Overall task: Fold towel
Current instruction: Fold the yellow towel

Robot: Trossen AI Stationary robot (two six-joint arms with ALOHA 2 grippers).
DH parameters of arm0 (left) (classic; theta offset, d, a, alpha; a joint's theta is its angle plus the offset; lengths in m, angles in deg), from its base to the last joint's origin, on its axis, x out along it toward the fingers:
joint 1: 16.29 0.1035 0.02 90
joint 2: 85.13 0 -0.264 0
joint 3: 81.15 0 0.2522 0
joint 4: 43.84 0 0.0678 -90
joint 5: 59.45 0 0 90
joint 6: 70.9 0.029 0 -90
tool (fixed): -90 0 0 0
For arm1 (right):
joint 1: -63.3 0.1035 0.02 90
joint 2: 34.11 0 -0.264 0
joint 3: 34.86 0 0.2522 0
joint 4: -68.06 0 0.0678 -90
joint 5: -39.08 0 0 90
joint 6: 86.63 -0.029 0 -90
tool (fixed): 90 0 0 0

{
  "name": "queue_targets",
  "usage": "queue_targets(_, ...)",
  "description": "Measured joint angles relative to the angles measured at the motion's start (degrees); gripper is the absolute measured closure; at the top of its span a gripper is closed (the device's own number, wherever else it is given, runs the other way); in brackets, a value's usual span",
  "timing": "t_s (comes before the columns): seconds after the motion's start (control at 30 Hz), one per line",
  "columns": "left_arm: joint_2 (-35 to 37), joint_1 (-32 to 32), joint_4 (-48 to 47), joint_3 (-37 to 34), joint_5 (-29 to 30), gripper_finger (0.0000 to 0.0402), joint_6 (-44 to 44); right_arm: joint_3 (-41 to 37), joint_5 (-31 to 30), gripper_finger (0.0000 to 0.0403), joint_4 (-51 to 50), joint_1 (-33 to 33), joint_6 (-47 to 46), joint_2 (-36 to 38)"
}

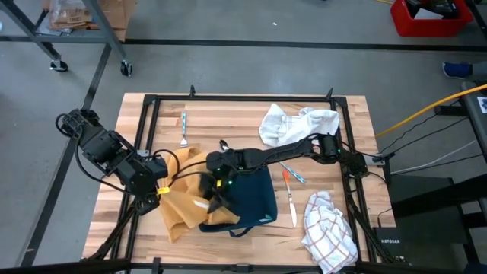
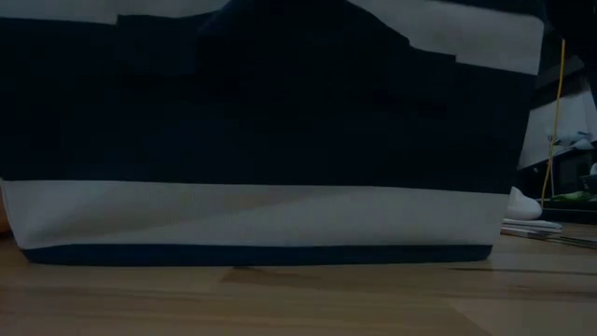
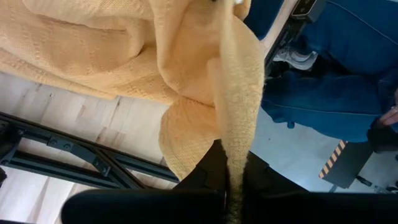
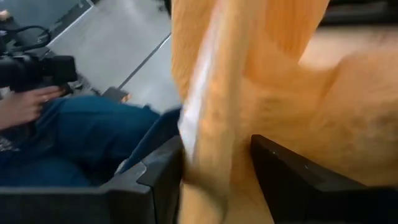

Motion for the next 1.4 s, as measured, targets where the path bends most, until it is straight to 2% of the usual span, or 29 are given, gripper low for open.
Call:
queue_targets(0.33, 0.0, 0.0, 0.0, 0.0, 0.0, 0.0402, 1.2, 0.0, 0.8, 0.021, -10.8, 0.0, 1.0, 0.0)
queue_targets(0.87, 0.0, 0.0, 0.0, 0.0, -0.1, 0.0402, 2.8, 0.0, -10.0, 0.021, -18.4, 4.6, 5.3, 0.0)
queue_targets(1.23, 0.0, 0.0, 0.0, 0.0, -0.1, 0.0401, 2.8, -1.1, -14.1, 0.021, -23.0, 5.2, 5.6, 0.0)
queue_targets(1.33, 0.0, 0.0, 0.0, 0.0, -0.1, 0.0402, 2.8, -1.7, -14.1, 0.0219, -23.2, 5.2, 5.5, 0.0)
queue_targets(1.4, 0.0, 0.0, 0.0, 0.0, -0.1, 0.0401, 2.8, -1.8, -14.1, 0.0239, -24.0, 5.2, 5.5, 0.0)
